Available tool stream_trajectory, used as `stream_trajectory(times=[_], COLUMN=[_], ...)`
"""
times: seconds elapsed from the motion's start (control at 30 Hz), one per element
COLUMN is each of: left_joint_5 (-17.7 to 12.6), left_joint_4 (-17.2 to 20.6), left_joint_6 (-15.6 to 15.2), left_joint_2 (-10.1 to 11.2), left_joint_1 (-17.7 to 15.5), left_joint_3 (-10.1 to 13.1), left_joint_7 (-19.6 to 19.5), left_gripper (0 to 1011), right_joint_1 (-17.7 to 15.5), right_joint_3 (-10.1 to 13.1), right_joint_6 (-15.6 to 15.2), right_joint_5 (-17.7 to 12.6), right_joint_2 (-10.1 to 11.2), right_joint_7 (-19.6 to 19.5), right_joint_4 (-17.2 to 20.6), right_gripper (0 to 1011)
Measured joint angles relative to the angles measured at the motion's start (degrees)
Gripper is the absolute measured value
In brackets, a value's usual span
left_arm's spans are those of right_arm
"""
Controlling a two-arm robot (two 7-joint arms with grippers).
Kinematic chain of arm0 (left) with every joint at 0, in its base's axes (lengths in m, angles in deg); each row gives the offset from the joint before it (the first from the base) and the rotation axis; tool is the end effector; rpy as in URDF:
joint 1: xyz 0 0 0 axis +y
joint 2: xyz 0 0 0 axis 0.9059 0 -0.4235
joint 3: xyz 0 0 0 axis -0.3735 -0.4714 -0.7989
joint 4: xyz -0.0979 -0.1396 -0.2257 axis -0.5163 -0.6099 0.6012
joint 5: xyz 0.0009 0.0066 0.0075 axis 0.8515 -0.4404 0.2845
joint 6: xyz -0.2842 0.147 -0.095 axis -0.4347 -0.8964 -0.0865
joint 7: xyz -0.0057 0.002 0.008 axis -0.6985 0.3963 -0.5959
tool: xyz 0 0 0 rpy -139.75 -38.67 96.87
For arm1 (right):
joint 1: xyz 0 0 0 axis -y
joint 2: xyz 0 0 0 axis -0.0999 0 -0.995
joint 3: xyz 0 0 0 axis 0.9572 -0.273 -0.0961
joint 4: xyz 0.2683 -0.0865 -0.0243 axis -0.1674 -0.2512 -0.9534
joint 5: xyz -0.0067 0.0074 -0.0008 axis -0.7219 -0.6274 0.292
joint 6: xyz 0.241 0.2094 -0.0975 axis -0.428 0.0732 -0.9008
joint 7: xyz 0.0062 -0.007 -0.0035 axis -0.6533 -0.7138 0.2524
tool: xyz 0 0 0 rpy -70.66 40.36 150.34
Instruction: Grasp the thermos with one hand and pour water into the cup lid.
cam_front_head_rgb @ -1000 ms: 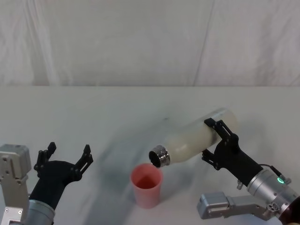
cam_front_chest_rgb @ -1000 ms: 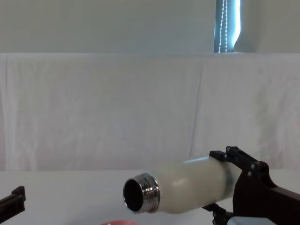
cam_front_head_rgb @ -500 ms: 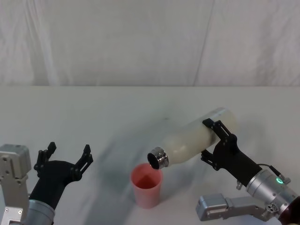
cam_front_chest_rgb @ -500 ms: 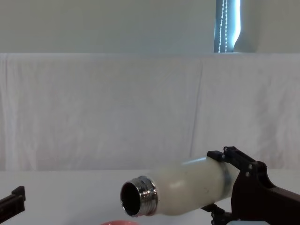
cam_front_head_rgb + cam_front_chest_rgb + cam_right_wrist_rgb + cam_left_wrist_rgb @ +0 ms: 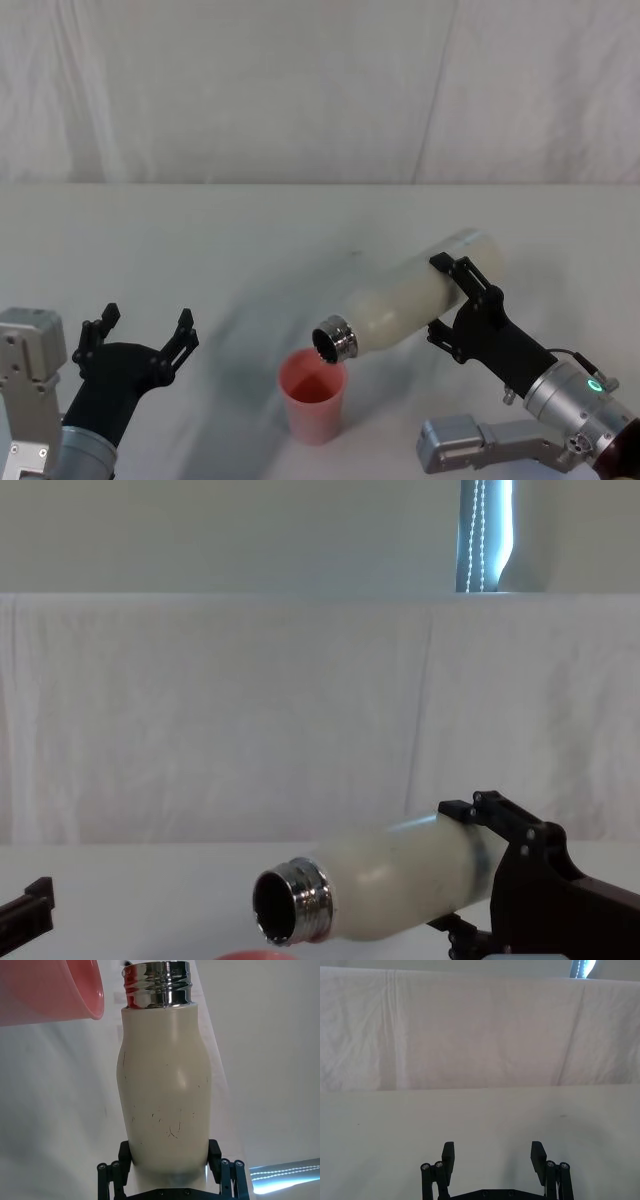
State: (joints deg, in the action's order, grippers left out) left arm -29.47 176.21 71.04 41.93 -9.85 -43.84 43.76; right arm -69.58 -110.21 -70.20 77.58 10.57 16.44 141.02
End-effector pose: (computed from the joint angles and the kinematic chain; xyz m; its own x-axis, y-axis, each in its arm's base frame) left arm 0.2797 0.0332 -0.2785 0.1244 0.9917 -0.0326 -0.9921 0.1239 -0.0174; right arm 0.3729 0.0383 -0.2980 0.0327 -0.1541 0.9875 0.7639 0.6410 0.0747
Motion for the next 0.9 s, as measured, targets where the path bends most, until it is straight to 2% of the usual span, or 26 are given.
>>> stream_trajectory(times=[0.9], left_joint_5=[0.0], left_joint_4=[0.0], left_joint_6=[0.0], left_joint_2=[0.0], left_joint_1=[0.0], left_joint_3=[0.0], left_joint_7=[0.0], left_gripper=[1001], right_joint_1=[1.5], right_joint_3=[-1.2], right_joint_6=[-0.3], right_joint_5=[0.4], right_joint_2=[-0.6], right_joint_7=[0.5], right_joint_4=[-0.7], right_gripper=[950])
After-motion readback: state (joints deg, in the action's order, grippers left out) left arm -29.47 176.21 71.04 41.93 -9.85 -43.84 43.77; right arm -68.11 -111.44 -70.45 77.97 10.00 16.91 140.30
